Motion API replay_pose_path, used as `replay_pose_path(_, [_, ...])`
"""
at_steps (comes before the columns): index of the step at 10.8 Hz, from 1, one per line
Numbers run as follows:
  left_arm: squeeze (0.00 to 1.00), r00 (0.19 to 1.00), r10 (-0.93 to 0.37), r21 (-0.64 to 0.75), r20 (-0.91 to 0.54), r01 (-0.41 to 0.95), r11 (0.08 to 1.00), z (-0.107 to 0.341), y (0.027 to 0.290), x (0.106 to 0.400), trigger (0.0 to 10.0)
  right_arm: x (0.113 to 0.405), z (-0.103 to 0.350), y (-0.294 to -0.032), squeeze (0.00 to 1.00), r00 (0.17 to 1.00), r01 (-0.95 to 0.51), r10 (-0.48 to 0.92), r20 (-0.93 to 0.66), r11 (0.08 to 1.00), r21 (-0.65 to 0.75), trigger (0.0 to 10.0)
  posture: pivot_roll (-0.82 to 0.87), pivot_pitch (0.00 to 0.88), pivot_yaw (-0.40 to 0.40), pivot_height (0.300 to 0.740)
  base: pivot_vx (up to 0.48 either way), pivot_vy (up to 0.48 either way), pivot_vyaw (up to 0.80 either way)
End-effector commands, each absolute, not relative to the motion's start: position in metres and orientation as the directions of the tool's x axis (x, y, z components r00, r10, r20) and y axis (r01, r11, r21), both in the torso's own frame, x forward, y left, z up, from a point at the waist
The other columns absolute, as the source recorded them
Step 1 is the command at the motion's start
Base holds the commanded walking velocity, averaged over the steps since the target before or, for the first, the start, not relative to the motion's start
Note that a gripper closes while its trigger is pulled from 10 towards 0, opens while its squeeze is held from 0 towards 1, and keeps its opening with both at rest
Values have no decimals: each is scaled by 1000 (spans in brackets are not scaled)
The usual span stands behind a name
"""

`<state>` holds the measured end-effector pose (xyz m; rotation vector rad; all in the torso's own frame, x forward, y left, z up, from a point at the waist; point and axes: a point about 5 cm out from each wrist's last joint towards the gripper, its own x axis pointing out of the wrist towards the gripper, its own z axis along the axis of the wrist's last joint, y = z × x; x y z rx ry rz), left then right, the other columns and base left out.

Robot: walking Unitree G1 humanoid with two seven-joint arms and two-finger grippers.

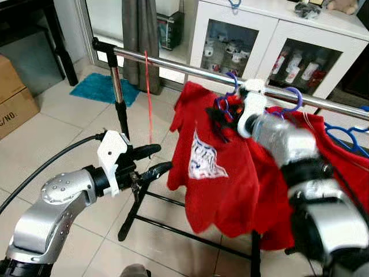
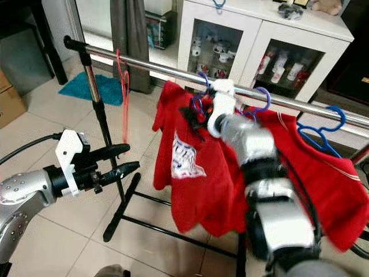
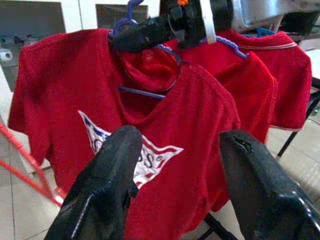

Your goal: Hang hanger

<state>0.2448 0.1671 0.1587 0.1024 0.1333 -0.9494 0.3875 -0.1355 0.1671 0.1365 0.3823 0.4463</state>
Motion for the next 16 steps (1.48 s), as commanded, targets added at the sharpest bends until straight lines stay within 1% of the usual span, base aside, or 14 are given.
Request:
replay_pose_path(1, [0,553,-818,25,-160,830,557,158,164,242,10000,389,166,-145,0,836,-369,433,-337,898,238,5020,152,0,-94,740,0,0,0])
replay_pose_path(2, [0,549,-820,24,-161,833,553,158,163,242,10000,392,169,-147,0,831,-372,440,-340,894,249,0,149,0,-95,740,0,0,0])
replay_pose_path(5, [0,548,-821,33,-160,835,550,157,161,243,10000,398,173,-154,0,826,-361,419,-377,907,217,0,147,0,-105,740,0,0,0])
replay_pose_path(9, [0,553,-817,34,-159,831,556,156,160,244,10000,401,170,-147,0,816,-374,415,-403,910,180,0,151,0,-111,740,0,0,0])
replay_pose_path(12, [0,552,-819,35,-159,832,554,156,159,247,10000,401,166,-148,0,807,-382,415,-420,909,165,39,150,0,-108,740,0,0,0])
replay_pose_path(13, [0,552,-818,37,-159,832,554,156,158,248,10000,401,168,-147,0,806,-407,429,-408,902,144,10000,150,0,-108,740,0,0,0])
replay_pose_path(14, [0,555,-817,41,-158,830,556,156,158,249,10000,402,172,-147,0,809,-426,437,-392,897,120,10000,152,0,-110,740,0,0,0])
replay_pose_path(15, [0,558,-815,44,-156,828,559,156,159,249,10000,403,175,-149,192,816,-432,445,-369,893,123,10000,151,0,-111,740,0,0,0])
replay_pose_path(16, [0,558,-815,43,-155,829,558,156,159,249,10000,402,175,-151,718,815,-435,449,-365,892,125,10000,149,0,-110,740,0,0,0])
